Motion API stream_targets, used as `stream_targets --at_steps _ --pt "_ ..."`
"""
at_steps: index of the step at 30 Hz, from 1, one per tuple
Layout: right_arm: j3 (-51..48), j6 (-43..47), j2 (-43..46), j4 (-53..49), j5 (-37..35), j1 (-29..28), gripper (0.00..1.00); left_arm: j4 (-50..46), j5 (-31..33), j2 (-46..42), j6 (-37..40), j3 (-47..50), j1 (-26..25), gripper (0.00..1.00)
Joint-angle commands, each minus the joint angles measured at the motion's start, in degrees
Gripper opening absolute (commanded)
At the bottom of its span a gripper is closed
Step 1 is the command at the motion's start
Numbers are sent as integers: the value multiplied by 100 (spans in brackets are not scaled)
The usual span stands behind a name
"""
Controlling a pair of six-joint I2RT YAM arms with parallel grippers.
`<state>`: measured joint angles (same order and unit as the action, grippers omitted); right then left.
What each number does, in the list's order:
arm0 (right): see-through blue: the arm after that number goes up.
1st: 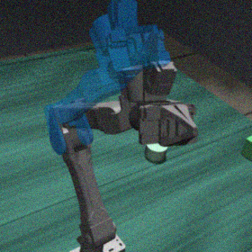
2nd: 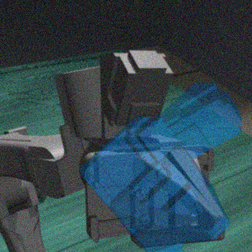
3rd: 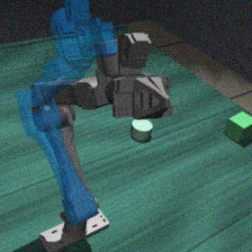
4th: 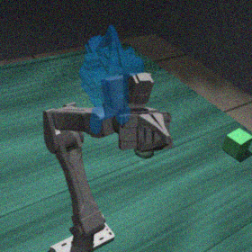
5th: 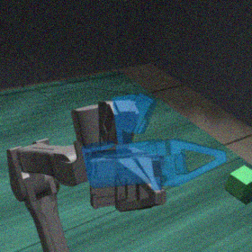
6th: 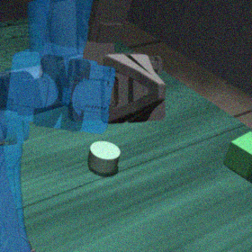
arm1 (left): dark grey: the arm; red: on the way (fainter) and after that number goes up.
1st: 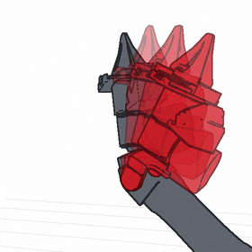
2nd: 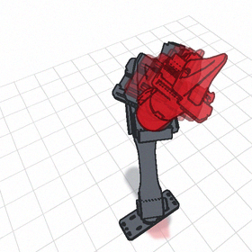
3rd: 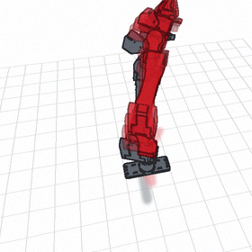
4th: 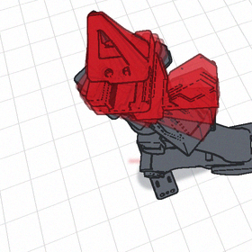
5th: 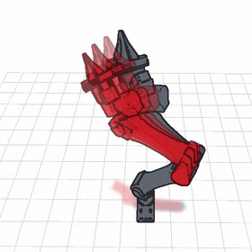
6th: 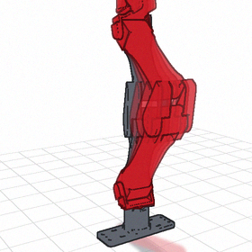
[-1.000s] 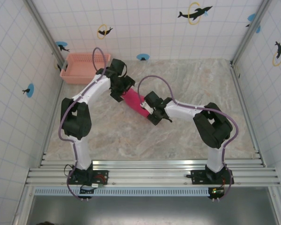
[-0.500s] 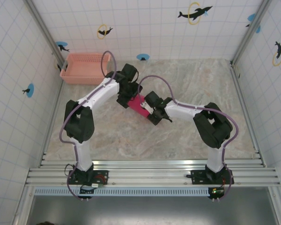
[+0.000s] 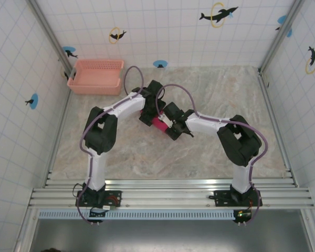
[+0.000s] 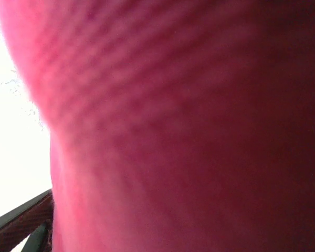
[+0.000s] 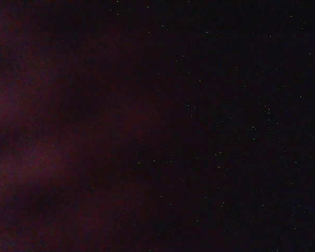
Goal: Roll up the long pants
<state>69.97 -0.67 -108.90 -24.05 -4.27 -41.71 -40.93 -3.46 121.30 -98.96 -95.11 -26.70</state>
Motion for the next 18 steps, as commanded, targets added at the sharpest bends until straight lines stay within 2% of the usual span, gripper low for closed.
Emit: stream_targets --at_steps 1,9,11,12,13,15,16,18 --pt "-204 -103 27 -195 336 -3 0 33 277 316 -266 297 -22 97" --pt "-249 -119 122 -196 506 -37 0 111 105 924 -395 362 -19 97" --pt "-296 -131 193 -165 539 -55 0 106 63 1012 -448 391 -22 91" --pt "-309 -128 202 -157 558 -56 0 111 28 1038 -521 433 -21 85" --pt "-311 -131 211 -161 554 -56 0 130 12 1071 -547 470 -14 71" --pt "-309 -110 212 -185 542 -56 0 182 -35 1137 -530 535 -20 11" --pt "-301 -101 212 -198 536 -52 0 201 -129 1178 -554 561 -23 0" --pt "-275 -76 233 -248 524 -52 0 236 -275 1276 -473 569 -18 0"
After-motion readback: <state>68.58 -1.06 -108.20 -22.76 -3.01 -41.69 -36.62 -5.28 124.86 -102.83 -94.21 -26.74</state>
